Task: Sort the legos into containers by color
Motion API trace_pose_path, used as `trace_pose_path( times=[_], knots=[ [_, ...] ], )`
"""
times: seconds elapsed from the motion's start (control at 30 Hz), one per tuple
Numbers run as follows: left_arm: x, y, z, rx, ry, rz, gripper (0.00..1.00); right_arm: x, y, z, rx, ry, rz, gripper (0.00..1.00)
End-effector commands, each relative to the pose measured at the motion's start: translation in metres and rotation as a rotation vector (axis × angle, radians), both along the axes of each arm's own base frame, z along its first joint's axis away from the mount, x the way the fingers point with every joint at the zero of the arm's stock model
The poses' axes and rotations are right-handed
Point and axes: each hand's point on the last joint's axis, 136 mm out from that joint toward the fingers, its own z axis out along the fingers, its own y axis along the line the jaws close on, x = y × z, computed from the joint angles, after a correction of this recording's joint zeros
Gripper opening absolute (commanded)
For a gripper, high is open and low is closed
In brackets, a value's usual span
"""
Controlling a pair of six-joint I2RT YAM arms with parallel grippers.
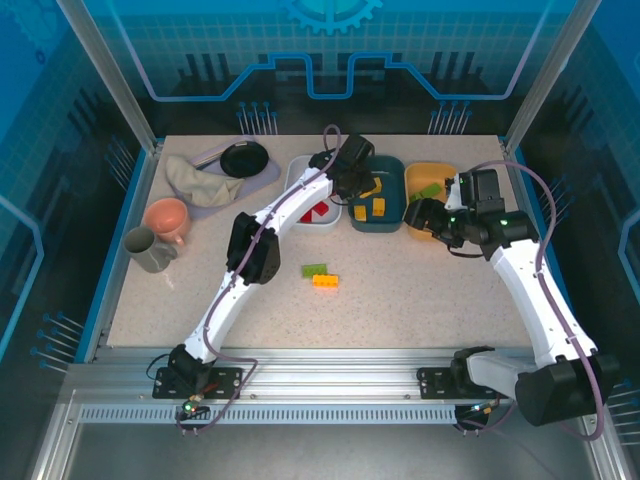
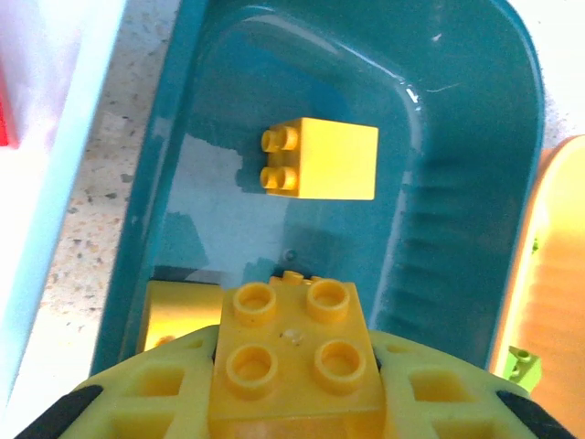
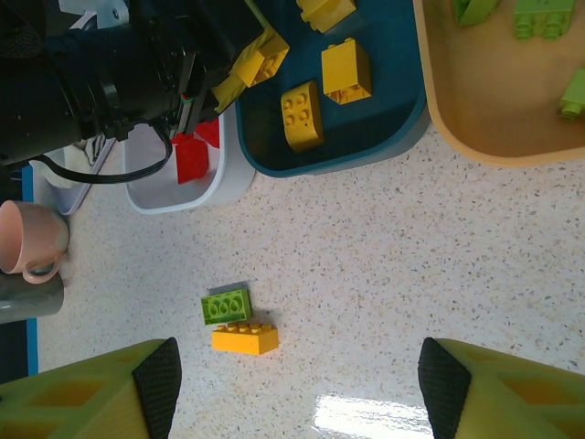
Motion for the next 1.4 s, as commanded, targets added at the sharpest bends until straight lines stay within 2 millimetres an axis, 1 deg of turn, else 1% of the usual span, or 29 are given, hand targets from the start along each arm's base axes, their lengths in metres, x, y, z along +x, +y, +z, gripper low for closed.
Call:
trace_pose_path(
  times=[0.0,0.1,0.2,0.3,0.43,0.53,0.63,0.7,0.8,0.83,0.9,1.03,1.1,1.17,1.2,1.23,1.27,1.33,1.37],
  knots=[
    [-0.001,0.006,-0.016,0.061,0.017,0.004,0.23,0.004,0.001,0.006,0.016,-0.022,0.014,0.72],
    [0.002,0.003,-0.016,0.054,0.003,0.003,0.25,0.003,0.001,0.003,0.008,-0.013,0.021,0.72],
    [0.003,0.002,-0.018,0.052,0.003,0.001,0.29,0.001,0.001,0.001,0.004,-0.006,0.025,0.72],
    [0.005,0.003,-0.017,0.045,0.005,0.005,0.38,-0.003,0.000,0.000,0.003,-0.002,0.029,0.72],
    [0.006,0.000,-0.005,0.027,-0.013,0.000,0.47,-0.006,0.000,0.001,-0.002,-0.005,0.033,0.72],
    [0.008,-0.002,0.015,-0.003,-0.039,0.002,0.52,-0.008,-0.001,0.004,-0.018,-0.017,0.043,0.72],
    [0.008,-0.007,0.045,-0.046,-0.084,-0.001,0.60,-0.009,-0.003,0.006,-0.042,-0.029,0.053,0.72],
    [0.006,-0.006,0.065,-0.067,-0.105,0.004,0.61,-0.010,-0.002,0.006,-0.058,-0.034,0.071,0.72],
    [0.000,0.004,0.101,-0.082,-0.135,0.020,0.63,-0.011,0.007,0.009,-0.137,-0.063,0.137,0.73],
    [-0.005,0.010,0.111,-0.084,-0.133,0.028,0.64,-0.012,0.014,0.009,-0.171,-0.071,0.175,0.73],
    [-0.014,0.030,0.127,-0.081,-0.106,0.065,0.67,-0.014,0.034,0.006,-0.230,-0.095,0.270,0.73],
    [-0.042,0.101,0.136,-0.096,-0.020,0.209,0.71,-0.021,0.087,-0.016,-0.354,-0.106,0.513,0.76],
    [-0.062,0.141,0.136,-0.132,-0.006,0.294,0.72,-0.025,0.116,-0.027,-0.406,-0.103,0.634,0.78],
    [-0.089,0.184,0.130,-0.164,0.018,0.385,0.74,-0.028,0.144,-0.043,-0.467,-0.088,0.751,0.82],
    [-0.102,0.200,0.127,-0.167,0.034,0.417,0.74,-0.029,0.156,-0.049,-0.493,-0.082,0.800,0.82],
    [-0.119,0.220,0.120,-0.158,0.057,0.449,0.75,-0.030,0.167,-0.056,-0.532,-0.075,0.848,0.84],
    [-0.139,0.238,0.117,-0.148,0.072,0.479,0.75,-0.029,0.176,-0.064,-0.573,-0.066,0.884,0.85],
    [-0.174,0.262,0.107,-0.125,0.101,0.521,0.78,-0.028,0.189,-0.086,-0.636,-0.010,0.943,0.86],
    [-0.192,0.271,0.107,-0.125,0.094,0.535,0.78,-0.026,0.195,-0.093,-0.661,0.016,0.965,0.87]
  ],
)
